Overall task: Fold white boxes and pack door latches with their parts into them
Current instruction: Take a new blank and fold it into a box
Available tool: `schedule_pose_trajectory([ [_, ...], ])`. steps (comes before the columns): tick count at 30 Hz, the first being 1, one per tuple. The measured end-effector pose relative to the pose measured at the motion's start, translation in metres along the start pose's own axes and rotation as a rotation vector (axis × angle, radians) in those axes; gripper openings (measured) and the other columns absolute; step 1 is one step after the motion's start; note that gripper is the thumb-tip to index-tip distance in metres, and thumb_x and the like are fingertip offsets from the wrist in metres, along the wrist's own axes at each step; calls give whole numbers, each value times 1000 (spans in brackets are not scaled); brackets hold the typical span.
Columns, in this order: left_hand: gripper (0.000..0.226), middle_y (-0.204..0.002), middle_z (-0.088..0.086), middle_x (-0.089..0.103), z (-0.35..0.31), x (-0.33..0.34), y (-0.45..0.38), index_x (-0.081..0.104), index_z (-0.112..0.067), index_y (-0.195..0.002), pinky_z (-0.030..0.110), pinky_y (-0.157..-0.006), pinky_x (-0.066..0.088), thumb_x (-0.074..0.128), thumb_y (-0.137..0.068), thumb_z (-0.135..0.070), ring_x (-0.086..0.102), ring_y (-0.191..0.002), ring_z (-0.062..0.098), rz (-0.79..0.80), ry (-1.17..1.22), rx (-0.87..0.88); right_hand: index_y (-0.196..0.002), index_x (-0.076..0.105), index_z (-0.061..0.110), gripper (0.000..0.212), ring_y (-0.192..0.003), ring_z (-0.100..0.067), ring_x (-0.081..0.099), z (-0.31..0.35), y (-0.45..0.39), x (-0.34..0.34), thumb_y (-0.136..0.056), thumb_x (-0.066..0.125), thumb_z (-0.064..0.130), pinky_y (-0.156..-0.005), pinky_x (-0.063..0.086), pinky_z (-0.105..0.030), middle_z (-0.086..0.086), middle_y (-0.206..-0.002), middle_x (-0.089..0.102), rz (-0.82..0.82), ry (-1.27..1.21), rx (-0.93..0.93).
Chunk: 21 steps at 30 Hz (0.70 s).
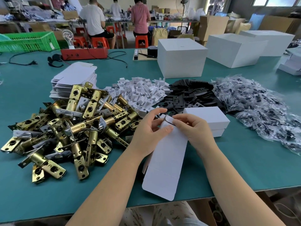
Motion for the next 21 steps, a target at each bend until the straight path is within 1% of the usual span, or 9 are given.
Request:
schedule_pose_trajectory([
  [2, 43, -109, 7, 69, 1, -1, -1, 57, -42, -117, 27, -80, 54, 71, -78, -32, 67, -98, 18, -23, -3, 0, -77, 76, 37, 28, -73, 3, 64, 0, 1, 3, -89, 66, 15, -63, 49, -12, 12, -82, 74, 28, -31, 7],
  [5, 45, -108, 10, 71, 4, -2, -3, 59, -37, -120, 34, -83, 56, 71, -78, -32, 69, -97, 22, -30, 36, -19, -78, 76, 37, 32, -79, 1, 66, 1, 2, 5, -92, 62, 13, -67, 52, -14, 12, -86, 74, 41, -49, 10],
  [8, 41, -106, 8, 72, 5, -2, -4, 62, -36, -118, 26, -76, 55, 71, -78, -31, 70, -95, 16, -29, 39, -19, -76, 76, 40, 36, -78, 1, 66, 1, 3, 6, -92, 62, 12, -67, 52, -15, 13, -84, 74, 48, -51, 4],
  [10, 39, -102, 6, 73, 5, -2, -4, 64, -33, -117, 21, -72, 52, 70, -79, -30, 69, -90, 11, -37, 40, -14, -75, 76, 38, 34, -75, 3, 65, 0, 3, 7, -91, 62, 11, -64, 50, -13, 14, -81, 73, 32, -51, 4],
  [12, 41, -102, 5, 74, 7, -2, -5, 64, -30, -119, 20, -72, 52, 70, -79, -29, 69, -92, 10, -44, 45, -16, -76, 74, 35, 29, -75, 5, 63, -1, 1, 8, -91, 63, 12, -65, 48, -11, 15, -78, 73, -10, -27, 4],
  [14, 49, -110, 4, 72, 9, -2, -6, 62, -26, -126, 24, -79, 54, 71, -78, -31, 68, -103, 15, -53, 39, -24, -76, 73, 35, 27, -75, 5, 62, -2, -1, 9, -90, 64, 14, -65, 48, -10, 16, -77, 72, -38, -8, 3],
  [16, 55, -119, 6, 69, 10, -3, -7, 60, -23, -130, 36, -92, 55, 71, -77, -33, 64, -114, 22, -58, 35, -30, -72, 74, 37, 29, -72, 6, 61, -2, -2, 10, -90, 65, 16, -63, 47, -10, 16, -75, 72, -26, -14, -1],
  [18, 54, -122, 7, 68, 11, -3, -7, 60, -23, -128, 45, -99, 51, 71, -76, -32, 62, -117, 24, -65, 44, -40, -72, 74, 38, 28, -71, 6, 60, -3, -2, 9, -89, 66, 17, -63, 47, -10, 18, -74, 71, -2, 15, -7],
  [21, 52, -117, 8, 70, 10, -3, -7, 62, -22, -127, 38, -94, 54, 72, -77, -30, 65, -111, 20, -71, 41, -48, -78, 72, 37, 24, -72, 7, 60, -4, -3, 8, -90, 64, 18, -63, 47, -9, 19, -76, 70, 35, 72, -20],
])
Point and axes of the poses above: each hand's wrist, its own y-axis away from the middle knuckle, its own x-axis out of the palm, z = x × y, the point moved 3 cm from there along -y, towards the middle knuckle
